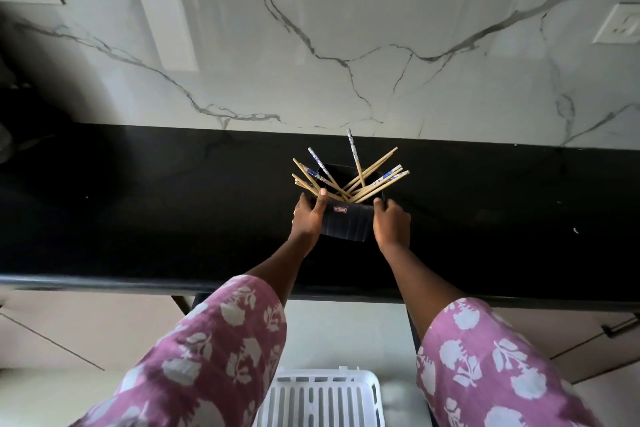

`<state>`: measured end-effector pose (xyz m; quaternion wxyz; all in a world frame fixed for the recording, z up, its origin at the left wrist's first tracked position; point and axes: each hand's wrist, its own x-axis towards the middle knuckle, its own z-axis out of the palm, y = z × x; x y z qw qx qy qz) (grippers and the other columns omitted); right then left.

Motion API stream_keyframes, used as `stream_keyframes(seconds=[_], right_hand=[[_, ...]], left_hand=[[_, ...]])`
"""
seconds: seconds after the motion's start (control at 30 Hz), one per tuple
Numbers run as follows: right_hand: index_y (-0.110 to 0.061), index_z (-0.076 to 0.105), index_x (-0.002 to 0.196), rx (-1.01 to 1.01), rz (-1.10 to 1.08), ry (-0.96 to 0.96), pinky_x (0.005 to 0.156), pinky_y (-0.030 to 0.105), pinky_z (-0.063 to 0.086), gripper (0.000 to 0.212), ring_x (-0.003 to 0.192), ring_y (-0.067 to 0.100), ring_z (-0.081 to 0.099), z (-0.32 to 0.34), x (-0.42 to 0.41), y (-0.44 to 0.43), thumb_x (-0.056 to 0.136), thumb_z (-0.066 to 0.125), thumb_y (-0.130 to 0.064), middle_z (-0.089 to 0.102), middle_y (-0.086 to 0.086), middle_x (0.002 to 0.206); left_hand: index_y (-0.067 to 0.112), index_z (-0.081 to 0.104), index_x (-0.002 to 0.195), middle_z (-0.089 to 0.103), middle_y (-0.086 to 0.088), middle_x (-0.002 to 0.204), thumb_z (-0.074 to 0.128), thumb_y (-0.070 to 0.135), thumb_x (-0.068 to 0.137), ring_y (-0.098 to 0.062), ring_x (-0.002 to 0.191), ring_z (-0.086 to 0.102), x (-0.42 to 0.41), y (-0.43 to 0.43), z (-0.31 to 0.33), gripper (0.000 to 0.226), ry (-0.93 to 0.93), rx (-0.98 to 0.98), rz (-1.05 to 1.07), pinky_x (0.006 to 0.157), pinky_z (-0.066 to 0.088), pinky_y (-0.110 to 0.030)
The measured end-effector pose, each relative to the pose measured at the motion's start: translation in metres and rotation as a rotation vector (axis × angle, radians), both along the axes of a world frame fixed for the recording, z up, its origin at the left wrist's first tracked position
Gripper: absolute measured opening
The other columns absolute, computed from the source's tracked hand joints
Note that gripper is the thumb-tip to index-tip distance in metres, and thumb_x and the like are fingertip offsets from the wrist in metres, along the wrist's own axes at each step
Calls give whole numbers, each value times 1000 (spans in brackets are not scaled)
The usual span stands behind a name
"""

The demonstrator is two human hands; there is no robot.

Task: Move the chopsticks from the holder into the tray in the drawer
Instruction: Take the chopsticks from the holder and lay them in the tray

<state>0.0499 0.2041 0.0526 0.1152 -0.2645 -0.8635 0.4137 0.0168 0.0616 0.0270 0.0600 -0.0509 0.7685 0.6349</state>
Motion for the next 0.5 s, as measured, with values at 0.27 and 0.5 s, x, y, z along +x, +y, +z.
stream_keyframes(seconds=[0.27, 0.5], right_hand=[[-5, 62, 106, 502, -44, 91, 78, 36, 49, 25, 100, 30, 61, 19, -4, -16, 97, 45, -20, 68, 16, 106], [-5, 68, 107, 438, 492, 230, 86, 37, 47, 25, 103, 31, 58, 20, -24, -65, 89, 60, -20, 68, 15, 107]], left_hand=[[17, 9, 152, 5, -5, 160, 33, 76, 82, -28, 147, 6, 23, -112, -51, 94, -175, -838, -76, 118, 5, -48], [31, -15, 149, -27, 3, 156, 33, 84, 74, -28, 143, -25, 33, -134, -64, 103, -287, -1092, -302, 112, -7, -59]])
